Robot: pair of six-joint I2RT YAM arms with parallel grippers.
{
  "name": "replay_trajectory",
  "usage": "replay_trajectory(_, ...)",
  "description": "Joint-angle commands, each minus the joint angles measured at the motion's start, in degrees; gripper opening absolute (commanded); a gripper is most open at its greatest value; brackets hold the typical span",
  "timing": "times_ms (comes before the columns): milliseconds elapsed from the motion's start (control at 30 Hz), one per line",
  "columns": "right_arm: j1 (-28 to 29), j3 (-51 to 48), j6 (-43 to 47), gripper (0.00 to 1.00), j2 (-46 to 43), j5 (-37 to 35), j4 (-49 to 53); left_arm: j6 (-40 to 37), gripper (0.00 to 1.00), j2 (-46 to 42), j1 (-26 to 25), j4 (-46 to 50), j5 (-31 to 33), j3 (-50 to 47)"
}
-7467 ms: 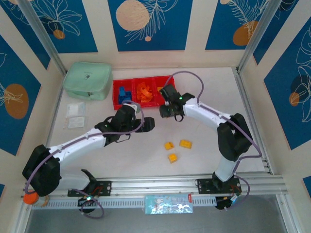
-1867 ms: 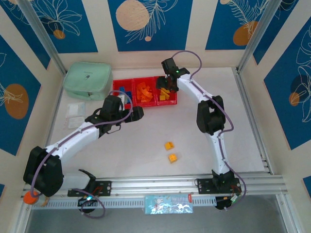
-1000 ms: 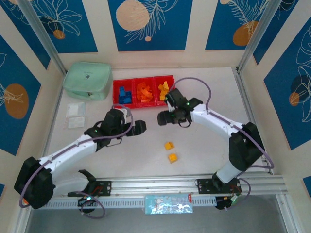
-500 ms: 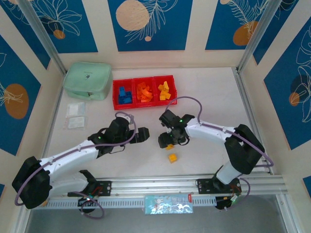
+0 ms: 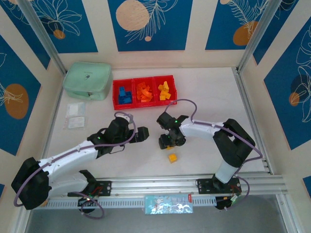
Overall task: Sort the legos into containers by color
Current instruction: Pick up the lego from the bottom-center of the table, then place the lego in the container.
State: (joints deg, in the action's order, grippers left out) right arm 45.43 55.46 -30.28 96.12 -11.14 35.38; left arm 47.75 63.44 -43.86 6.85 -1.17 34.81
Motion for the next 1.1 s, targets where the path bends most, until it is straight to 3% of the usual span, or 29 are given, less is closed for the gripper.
replay_trajectory(0,0.5,-0.8,-0.9,0.59,1.0,0.8,-0.4,-0.2,0.99,0.2,-0.5,0.0,1.1,0.2)
replay_trajectory(367,-0.1,0.3,-0.5,0.44,-0.8,0.7,0.2,-0.6,0.99,-0.1,-0.6,0.6,1.5,0.2)
replay_trajectory(667,-2.2,2.4,0.9,0.39,-3.9,1.6,1.6,-1.2,0.99,-0.2,-0.4,0.9,1.3,0.8)
replay_trajectory(867,-5.4,10.1,4.5,0.39,-4.0,0.8,3.8,-5.0,0.99,-0.8,1.1,4.6,3.1,3.9)
replay_trajectory(1067,-11.5,23.5,7.3,0.39,1.6,-0.9,3.3,-9.4,0.99,-0.6,6.4,6.2,2.5,7.5)
